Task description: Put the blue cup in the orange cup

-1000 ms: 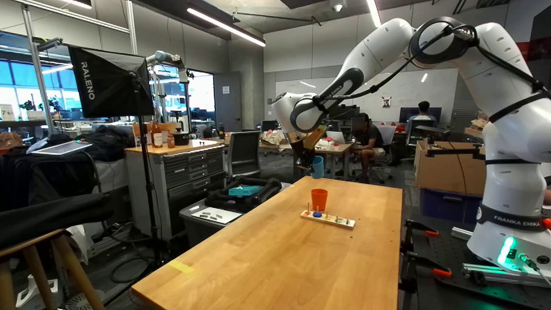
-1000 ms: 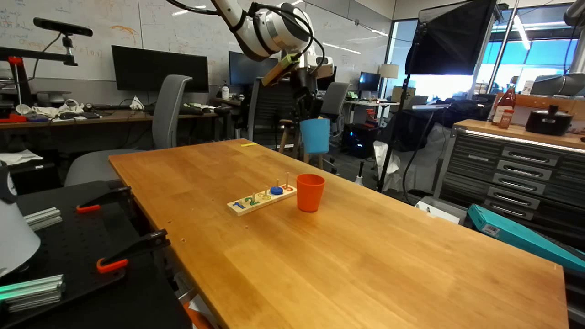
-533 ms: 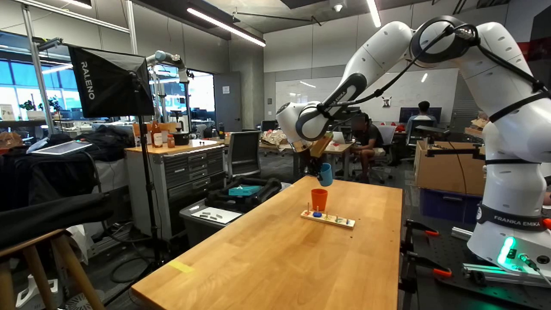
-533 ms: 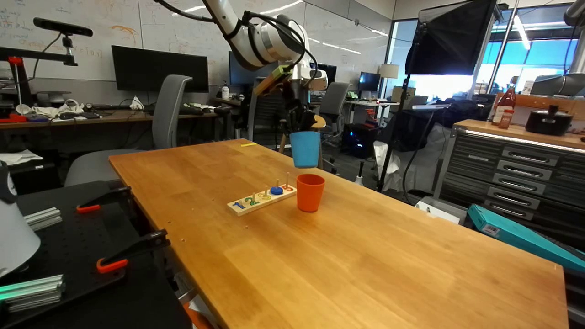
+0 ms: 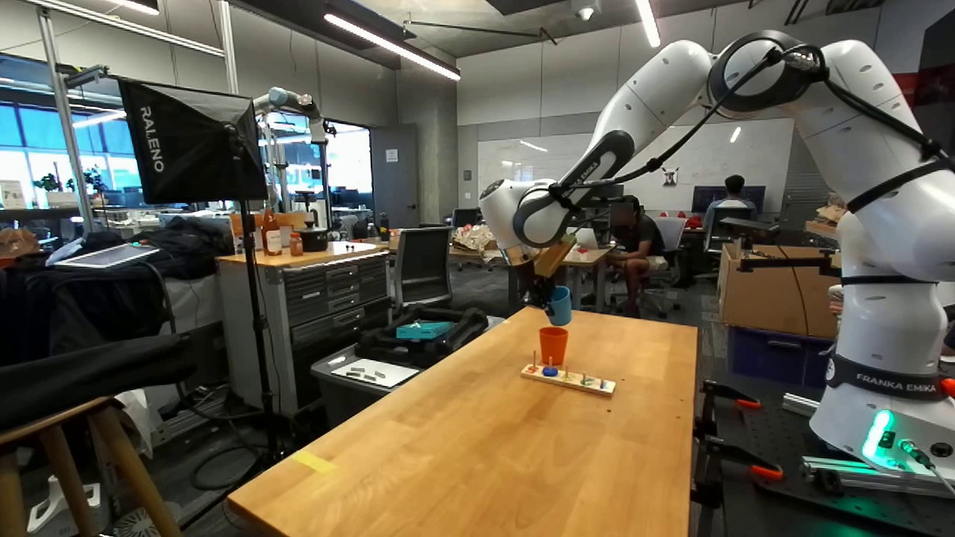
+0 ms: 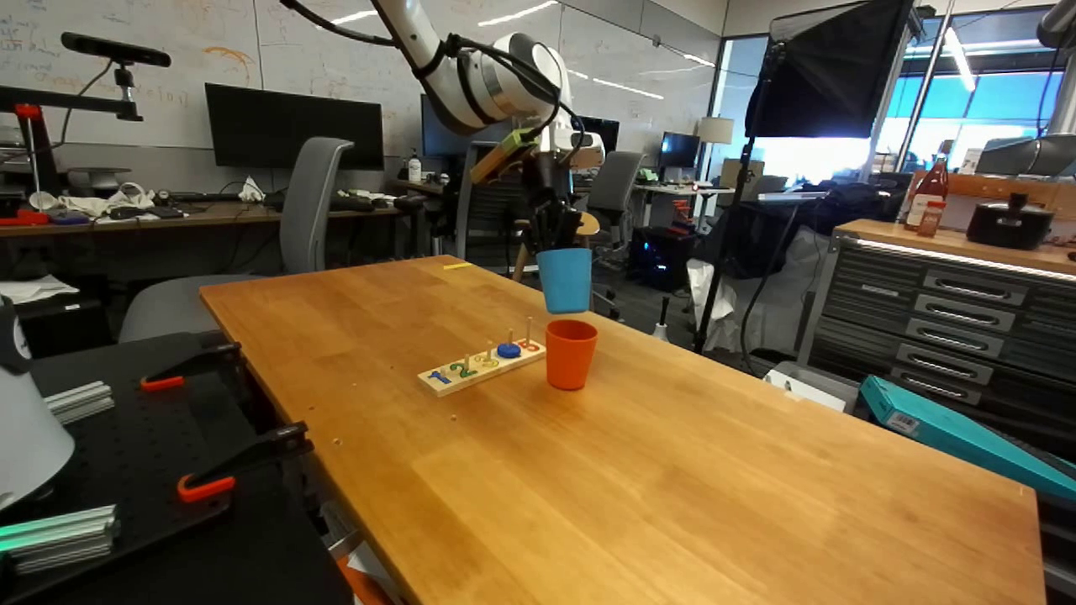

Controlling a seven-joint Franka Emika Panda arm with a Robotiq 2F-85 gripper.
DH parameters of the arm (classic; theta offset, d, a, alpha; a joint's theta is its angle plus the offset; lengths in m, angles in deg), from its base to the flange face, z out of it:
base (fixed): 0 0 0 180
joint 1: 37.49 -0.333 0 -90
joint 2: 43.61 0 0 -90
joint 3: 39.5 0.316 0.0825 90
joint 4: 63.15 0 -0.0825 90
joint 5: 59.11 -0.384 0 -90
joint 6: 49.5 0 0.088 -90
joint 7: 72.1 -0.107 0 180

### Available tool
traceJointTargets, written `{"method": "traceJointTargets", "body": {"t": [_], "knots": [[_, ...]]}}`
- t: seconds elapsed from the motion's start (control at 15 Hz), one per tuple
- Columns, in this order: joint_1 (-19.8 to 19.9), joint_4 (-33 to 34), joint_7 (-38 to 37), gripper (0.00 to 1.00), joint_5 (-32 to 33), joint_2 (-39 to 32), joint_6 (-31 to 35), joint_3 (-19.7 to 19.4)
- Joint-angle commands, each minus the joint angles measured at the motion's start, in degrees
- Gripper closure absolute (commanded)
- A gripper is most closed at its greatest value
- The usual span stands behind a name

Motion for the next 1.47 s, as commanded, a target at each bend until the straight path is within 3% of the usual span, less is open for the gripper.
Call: {"method": "traceJointTargets", "body": {"t": [0.0,0.13,0.2,0.27,0.87,1.4], "knots": [[0.45,1.20,-1.34,0.95,0.24,-1.08,1.01,0.43],[0.47,1.50,-1.44,0.96,0.16,-1.62,1.35,0.39],[0.47,1.61,-1.46,0.86,0.09,-1.84,1.43,0.37],[0.47,1.76,-1.54,0.69,0.01,-2.11,1.50,0.34],[0.49,3.06,-1.11,0.02,-1.60,-3.01,0.50,0.97],[1.40,5.25,11.07,0.00,-13.25,2.06,2.44,7.95]]}}
